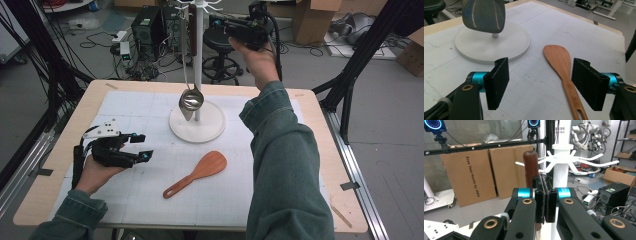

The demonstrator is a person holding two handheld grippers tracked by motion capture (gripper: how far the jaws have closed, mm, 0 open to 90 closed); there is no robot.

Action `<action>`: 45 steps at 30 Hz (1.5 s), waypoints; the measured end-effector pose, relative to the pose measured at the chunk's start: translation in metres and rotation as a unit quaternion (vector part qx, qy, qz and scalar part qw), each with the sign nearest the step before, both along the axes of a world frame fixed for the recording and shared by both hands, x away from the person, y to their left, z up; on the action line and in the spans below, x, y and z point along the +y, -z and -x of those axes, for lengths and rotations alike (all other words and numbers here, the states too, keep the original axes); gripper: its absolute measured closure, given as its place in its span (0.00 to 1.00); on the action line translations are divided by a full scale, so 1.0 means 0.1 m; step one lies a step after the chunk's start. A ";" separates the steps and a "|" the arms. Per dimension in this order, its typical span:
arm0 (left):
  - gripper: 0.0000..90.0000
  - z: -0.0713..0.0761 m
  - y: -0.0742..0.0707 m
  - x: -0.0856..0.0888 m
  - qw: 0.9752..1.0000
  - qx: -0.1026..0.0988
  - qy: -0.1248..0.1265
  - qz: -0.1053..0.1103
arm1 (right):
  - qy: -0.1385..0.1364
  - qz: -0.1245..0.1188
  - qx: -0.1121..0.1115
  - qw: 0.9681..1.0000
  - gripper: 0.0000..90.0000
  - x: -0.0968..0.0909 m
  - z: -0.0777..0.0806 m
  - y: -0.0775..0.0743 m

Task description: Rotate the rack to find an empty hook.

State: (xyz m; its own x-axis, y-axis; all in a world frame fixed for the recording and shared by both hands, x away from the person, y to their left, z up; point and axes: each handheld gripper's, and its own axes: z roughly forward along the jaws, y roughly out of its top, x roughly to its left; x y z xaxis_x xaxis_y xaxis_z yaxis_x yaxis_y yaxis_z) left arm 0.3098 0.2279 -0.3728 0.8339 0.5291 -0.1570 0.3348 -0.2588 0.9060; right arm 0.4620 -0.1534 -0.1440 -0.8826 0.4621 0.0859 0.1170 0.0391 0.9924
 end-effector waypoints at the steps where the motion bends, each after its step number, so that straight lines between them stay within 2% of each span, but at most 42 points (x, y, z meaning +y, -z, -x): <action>1: 0.35 0.00 0.00 0.00 1.000 0.000 0.001 0.001 | 0.002 0.003 0.000 1.000 1.00 -0.01 0.00 0.00; 11: 0.35 0.00 0.00 0.01 1.000 -0.002 0.000 0.001 | 0.012 -0.009 0.000 1.000 1.00 -0.06 -0.02 -0.02; 18: 0.35 0.00 0.00 0.01 1.000 -0.002 0.000 0.000 | 0.007 -0.009 -0.002 1.000 1.00 -0.03 -0.02 -0.05; 45: 0.35 0.00 0.00 0.00 1.000 -0.003 0.002 -0.004 | -0.001 0.009 -0.009 1.000 1.00 0.19 0.03 -0.07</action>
State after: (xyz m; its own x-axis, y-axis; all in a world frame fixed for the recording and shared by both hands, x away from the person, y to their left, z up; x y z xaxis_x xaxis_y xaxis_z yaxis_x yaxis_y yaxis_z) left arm 0.3093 0.2275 -0.3727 0.8365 0.5277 -0.1478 0.3284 -0.2669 0.9060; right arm 0.4585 -0.1347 -0.1370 -0.8847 0.4621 0.0615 0.0990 0.0573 0.9934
